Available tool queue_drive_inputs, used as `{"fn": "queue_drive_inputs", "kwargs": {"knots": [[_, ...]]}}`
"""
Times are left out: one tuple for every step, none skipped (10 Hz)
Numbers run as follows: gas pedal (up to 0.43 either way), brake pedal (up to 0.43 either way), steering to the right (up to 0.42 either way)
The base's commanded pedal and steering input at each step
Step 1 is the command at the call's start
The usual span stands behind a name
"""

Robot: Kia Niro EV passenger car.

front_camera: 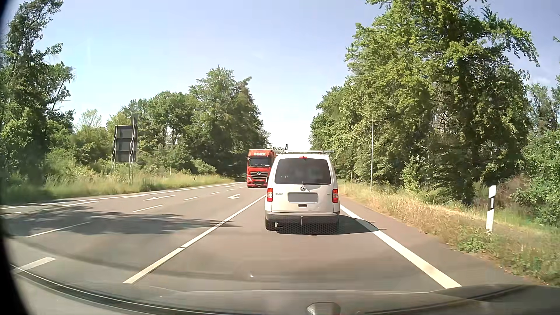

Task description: Follow the waypoints while adhering to traffic rules and regulations

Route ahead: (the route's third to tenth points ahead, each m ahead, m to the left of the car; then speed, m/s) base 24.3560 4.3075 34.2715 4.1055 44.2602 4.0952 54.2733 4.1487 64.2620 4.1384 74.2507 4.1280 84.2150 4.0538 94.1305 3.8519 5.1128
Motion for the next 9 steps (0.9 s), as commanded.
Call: {"fn": "queue_drive_inputs", "kwargs": {"knots": [[0.0, 0.323, 0.009], [0.0, 0.305, 0.009], [0.0, 0.293, 0.009], [0.0, 0.28, 0.009], [0.0, 0.256, 0.008], [0.0, 0.238, 0.008], [0.0, 0.226, 0.008], [0.0, 0.195, 0.008], [0.0, 0.165, 0.008]]}}
